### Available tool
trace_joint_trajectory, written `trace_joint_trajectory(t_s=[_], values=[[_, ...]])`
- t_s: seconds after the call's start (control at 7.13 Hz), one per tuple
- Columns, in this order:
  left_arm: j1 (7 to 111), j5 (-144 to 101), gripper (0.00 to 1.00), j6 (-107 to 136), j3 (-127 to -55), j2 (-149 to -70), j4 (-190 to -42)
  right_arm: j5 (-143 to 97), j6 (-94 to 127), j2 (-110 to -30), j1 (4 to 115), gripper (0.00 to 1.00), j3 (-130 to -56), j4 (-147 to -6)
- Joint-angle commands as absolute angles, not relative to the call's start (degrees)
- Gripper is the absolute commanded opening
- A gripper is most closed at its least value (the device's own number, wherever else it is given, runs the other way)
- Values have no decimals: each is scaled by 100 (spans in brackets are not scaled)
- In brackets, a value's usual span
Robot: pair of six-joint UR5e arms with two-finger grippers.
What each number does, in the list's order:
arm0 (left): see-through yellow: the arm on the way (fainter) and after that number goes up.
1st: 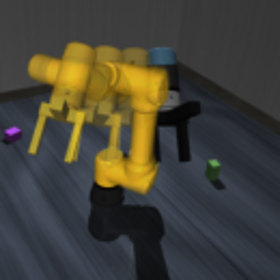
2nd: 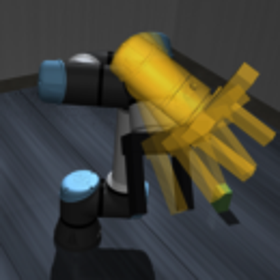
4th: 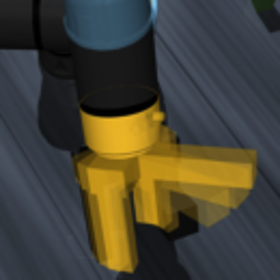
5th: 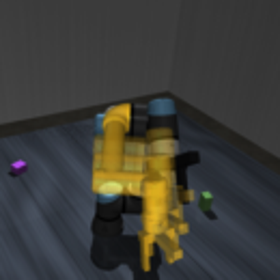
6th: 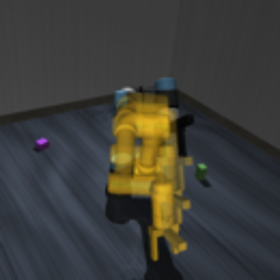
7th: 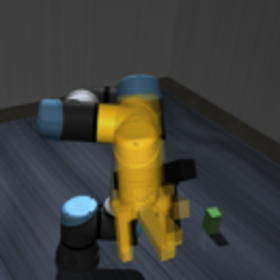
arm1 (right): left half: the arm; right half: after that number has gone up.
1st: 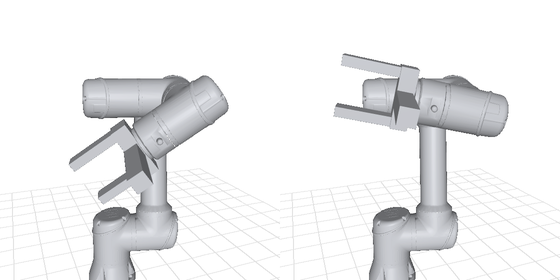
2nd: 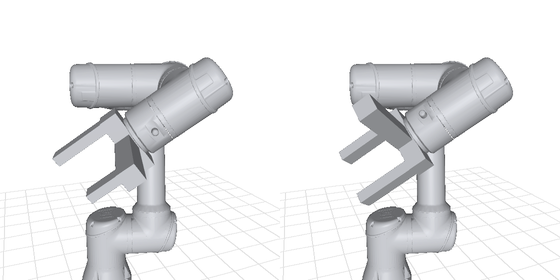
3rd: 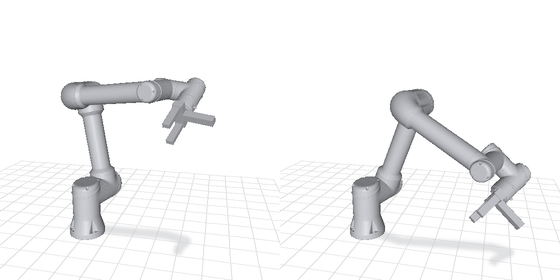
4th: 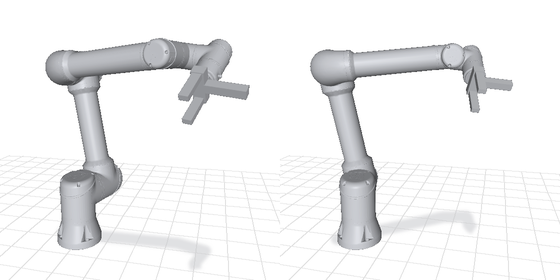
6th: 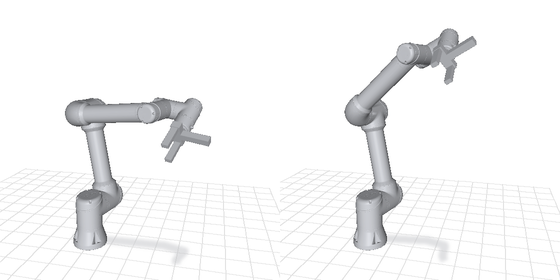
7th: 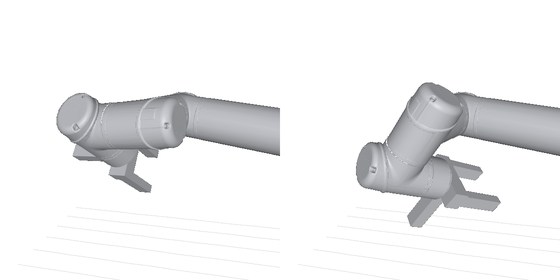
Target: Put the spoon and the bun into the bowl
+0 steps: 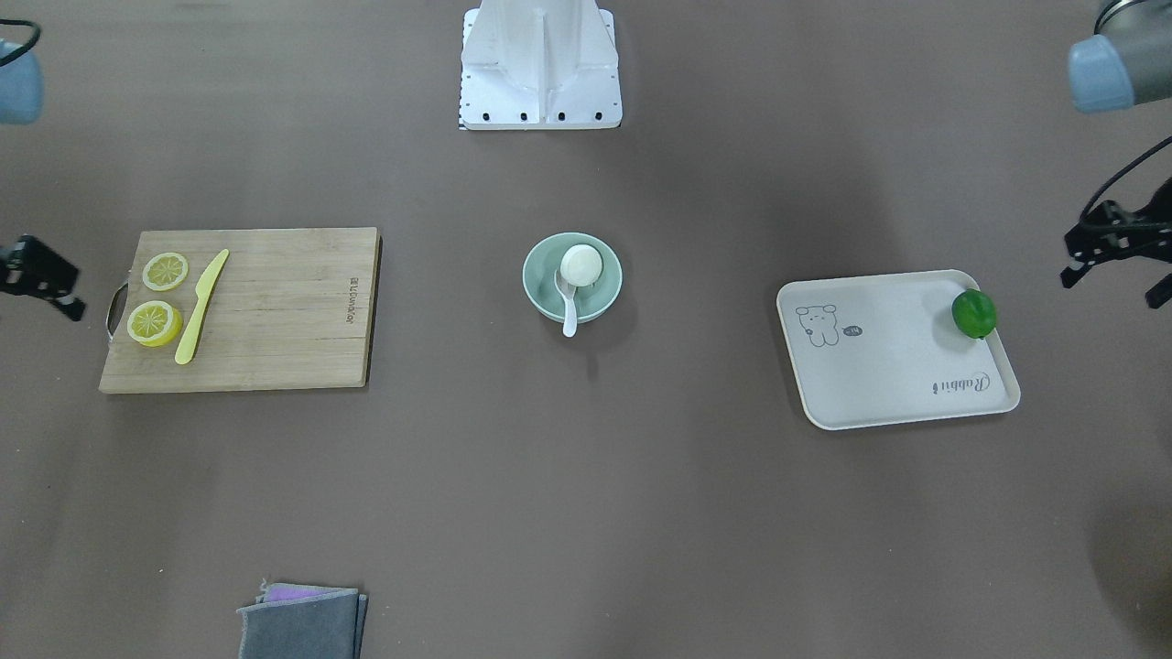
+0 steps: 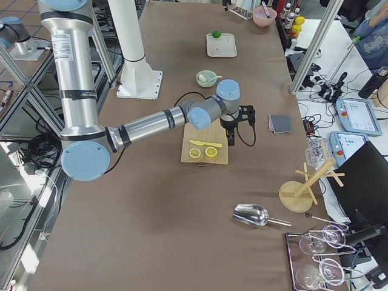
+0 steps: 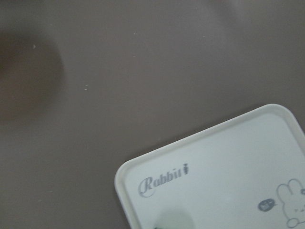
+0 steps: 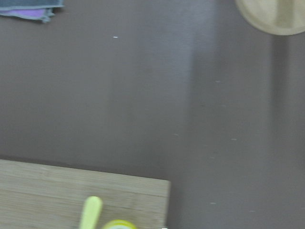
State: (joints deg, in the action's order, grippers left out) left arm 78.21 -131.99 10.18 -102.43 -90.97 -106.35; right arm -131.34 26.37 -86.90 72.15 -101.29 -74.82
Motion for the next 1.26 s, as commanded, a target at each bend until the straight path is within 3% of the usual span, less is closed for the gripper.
trace_joint_trajectory(t_s=[0.0, 0.56, 1.12], values=[[8690, -13657, 98, -198, -10169, -8396, -10608, -13438, 386, -9008, 8433, 100, -9153, -7479], [8763, -13649, 98, -299, -9836, -7691, -10967, -13779, -246, -9220, 9271, 100, -8947, -7479], [8982, -13641, 98, 88, -10230, -7919, -10232, -13694, -272, -9272, 9290, 100, -9017, -7462]])
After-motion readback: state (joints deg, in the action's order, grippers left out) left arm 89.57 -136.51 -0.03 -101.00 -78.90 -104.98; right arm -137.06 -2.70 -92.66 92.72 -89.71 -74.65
